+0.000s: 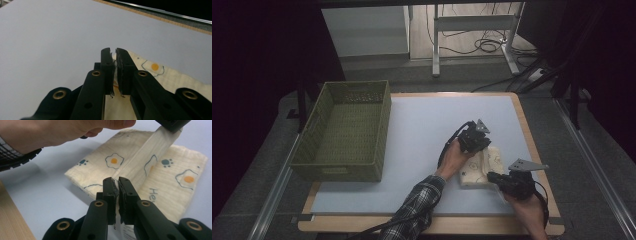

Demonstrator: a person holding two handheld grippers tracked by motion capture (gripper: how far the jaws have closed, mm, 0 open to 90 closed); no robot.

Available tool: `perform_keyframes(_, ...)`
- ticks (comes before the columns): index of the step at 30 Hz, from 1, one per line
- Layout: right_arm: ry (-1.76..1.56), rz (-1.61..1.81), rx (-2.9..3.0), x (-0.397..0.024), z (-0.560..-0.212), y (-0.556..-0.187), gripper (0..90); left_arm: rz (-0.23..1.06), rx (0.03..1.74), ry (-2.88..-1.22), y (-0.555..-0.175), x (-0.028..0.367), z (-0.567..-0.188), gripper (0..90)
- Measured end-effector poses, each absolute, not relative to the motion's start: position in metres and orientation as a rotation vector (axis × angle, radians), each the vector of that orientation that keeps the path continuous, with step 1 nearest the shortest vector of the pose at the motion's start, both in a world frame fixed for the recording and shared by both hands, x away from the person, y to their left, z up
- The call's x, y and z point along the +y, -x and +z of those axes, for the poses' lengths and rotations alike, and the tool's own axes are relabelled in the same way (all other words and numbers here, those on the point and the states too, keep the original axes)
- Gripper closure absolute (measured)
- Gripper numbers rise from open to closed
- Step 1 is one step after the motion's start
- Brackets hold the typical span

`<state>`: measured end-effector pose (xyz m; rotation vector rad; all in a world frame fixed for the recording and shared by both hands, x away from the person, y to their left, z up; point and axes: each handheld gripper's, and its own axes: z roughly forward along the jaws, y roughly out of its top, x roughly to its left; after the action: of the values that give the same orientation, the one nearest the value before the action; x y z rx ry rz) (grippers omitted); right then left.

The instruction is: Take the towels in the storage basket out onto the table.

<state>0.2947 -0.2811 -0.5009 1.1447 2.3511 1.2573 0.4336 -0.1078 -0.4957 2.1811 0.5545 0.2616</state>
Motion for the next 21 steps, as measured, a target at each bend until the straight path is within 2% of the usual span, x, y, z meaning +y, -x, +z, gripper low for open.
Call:
perform_keyframes(9,-1.176,1.234,2.327,-0.291,-0.508,-0.297,84.0,0.242,0.577,-2.17,-0.44,-0.119,-0.505,82.8)
perform_keyframes(14,-1.187,1.24,2.311,-0.298,-0.508,-0.294,80.5,0.247,0.608,-2.111,-0.44,-0.114,-0.498,62.9)
perform_keyframes(21,-1.228,1.19,2.247,-0.322,-0.501,-0.286,74.2,0.293,0.635,-2.087,-0.438,-0.098,-0.487,47.7)
